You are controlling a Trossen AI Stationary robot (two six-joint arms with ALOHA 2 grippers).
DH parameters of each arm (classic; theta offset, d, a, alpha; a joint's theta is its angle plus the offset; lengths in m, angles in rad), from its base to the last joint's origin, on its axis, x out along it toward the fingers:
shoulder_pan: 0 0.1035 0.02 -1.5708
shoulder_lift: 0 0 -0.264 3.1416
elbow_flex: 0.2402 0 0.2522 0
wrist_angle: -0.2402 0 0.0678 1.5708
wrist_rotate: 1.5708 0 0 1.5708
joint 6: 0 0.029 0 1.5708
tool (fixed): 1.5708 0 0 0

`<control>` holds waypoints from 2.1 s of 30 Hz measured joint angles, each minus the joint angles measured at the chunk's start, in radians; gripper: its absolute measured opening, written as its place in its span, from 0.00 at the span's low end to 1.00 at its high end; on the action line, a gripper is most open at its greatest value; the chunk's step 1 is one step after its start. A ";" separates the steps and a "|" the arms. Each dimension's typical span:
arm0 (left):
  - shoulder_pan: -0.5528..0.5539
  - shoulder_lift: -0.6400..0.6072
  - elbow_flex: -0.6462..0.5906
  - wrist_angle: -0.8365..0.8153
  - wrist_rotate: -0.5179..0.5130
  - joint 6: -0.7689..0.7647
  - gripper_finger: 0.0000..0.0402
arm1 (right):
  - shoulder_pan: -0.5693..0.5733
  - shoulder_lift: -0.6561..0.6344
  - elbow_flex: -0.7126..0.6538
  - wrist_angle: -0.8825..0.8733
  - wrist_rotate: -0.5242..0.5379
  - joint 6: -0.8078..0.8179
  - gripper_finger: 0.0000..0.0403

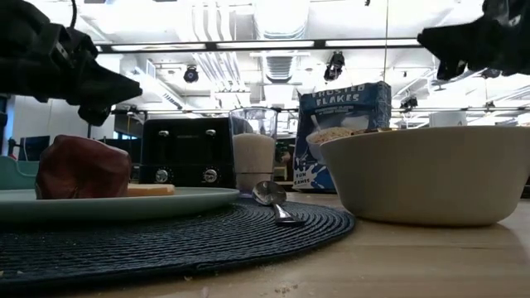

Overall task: Arrange a breakfast setting
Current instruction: Return to Home Position

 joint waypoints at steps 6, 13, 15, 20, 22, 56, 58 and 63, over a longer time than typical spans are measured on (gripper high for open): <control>0.000 0.083 -0.002 0.009 -0.029 -0.081 0.18 | 0.000 -0.024 -0.029 -0.026 -0.020 -0.038 0.16; -0.001 0.164 -0.001 0.004 0.002 -0.283 0.18 | 0.000 0.001 -0.029 -0.058 0.025 0.006 0.16; 0.000 0.178 -0.001 0.005 0.001 -0.284 0.18 | 0.000 0.010 -0.029 -0.059 0.024 0.020 0.16; 0.000 0.206 -0.001 0.004 0.001 -0.280 0.18 | 0.000 0.029 -0.029 -0.060 0.025 0.028 0.16; 0.000 0.214 -0.001 0.004 0.001 -0.280 0.18 | 0.000 0.035 -0.029 -0.060 0.025 0.029 0.16; 0.000 0.242 -0.001 0.004 0.002 -0.280 0.18 | 0.000 0.037 -0.030 -0.061 0.025 0.028 0.16; 0.000 0.242 -0.001 0.004 0.002 -0.280 0.18 | 0.000 0.037 -0.030 -0.061 0.025 0.028 0.16; 0.000 0.242 -0.001 0.004 0.002 -0.280 0.18 | 0.000 0.037 -0.030 -0.060 0.025 0.028 0.16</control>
